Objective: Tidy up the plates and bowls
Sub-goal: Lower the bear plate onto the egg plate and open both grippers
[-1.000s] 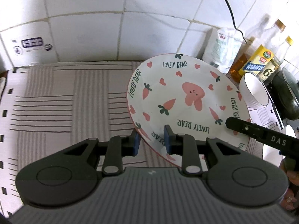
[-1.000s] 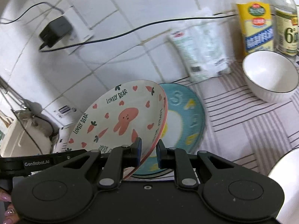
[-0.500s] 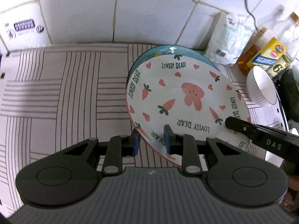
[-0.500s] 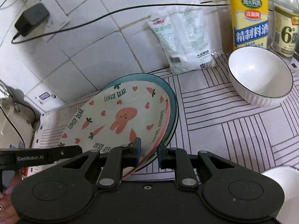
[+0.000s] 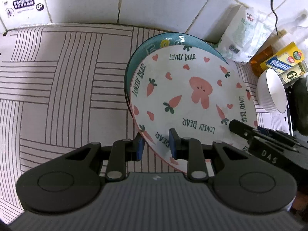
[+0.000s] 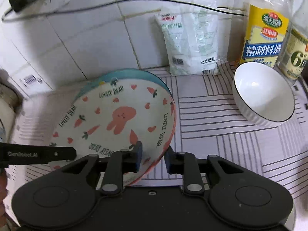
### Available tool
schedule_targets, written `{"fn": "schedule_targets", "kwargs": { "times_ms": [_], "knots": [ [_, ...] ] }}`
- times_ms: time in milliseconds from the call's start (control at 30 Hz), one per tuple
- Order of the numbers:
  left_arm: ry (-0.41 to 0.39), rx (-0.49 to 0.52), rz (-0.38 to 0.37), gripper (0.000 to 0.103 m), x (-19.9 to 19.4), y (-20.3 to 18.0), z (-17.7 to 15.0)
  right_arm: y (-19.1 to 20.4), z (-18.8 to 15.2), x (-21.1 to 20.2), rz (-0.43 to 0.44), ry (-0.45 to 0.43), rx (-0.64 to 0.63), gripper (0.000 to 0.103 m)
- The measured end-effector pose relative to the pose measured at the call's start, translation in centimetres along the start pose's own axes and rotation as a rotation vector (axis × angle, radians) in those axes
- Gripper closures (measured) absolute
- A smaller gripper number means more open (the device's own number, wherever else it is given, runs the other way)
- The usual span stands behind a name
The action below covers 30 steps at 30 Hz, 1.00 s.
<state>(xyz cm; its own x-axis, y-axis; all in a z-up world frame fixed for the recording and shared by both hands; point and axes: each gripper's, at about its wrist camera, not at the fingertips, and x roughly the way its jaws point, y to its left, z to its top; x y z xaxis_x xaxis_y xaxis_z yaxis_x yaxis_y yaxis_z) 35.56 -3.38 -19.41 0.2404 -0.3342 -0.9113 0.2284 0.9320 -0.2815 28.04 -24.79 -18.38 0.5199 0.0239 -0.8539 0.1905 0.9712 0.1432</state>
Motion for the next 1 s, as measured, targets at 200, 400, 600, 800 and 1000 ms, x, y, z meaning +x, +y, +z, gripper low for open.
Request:
{"fn": "schedule_targets", "kwargs": {
  "times_ms": [200,400,600,800,1000],
  "knots": [
    [0.025,-0.016,0.054,0.077,0.4,-0.8,0.5,1.7,0.1,0.8,-0.105,-0.011,-0.116,0.063],
    [0.059,-0.02,0.092,0.077,0.6,-1.2,1.5,1.2,0.8,1.7,-0.081,-0.009,-0.106,0.063],
    [0.07,0.005,0.12,0.074,0.9,-1.7,1.5,0.7,0.4,1.7,-0.062,-0.042,-0.082,0.06],
    [0.057,0.043,0.1,0.076,-0.6,-2.3,0.4,-0.7,-0.6,-1.2,0.035,-0.097,0.026,0.061],
    [0.018,0.142,0.099,0.074,-3.8,-4.1,-1.8,-1.0,-2.5,-6.9,0.076,-0.213,0.027,0.061]
  ]
}}
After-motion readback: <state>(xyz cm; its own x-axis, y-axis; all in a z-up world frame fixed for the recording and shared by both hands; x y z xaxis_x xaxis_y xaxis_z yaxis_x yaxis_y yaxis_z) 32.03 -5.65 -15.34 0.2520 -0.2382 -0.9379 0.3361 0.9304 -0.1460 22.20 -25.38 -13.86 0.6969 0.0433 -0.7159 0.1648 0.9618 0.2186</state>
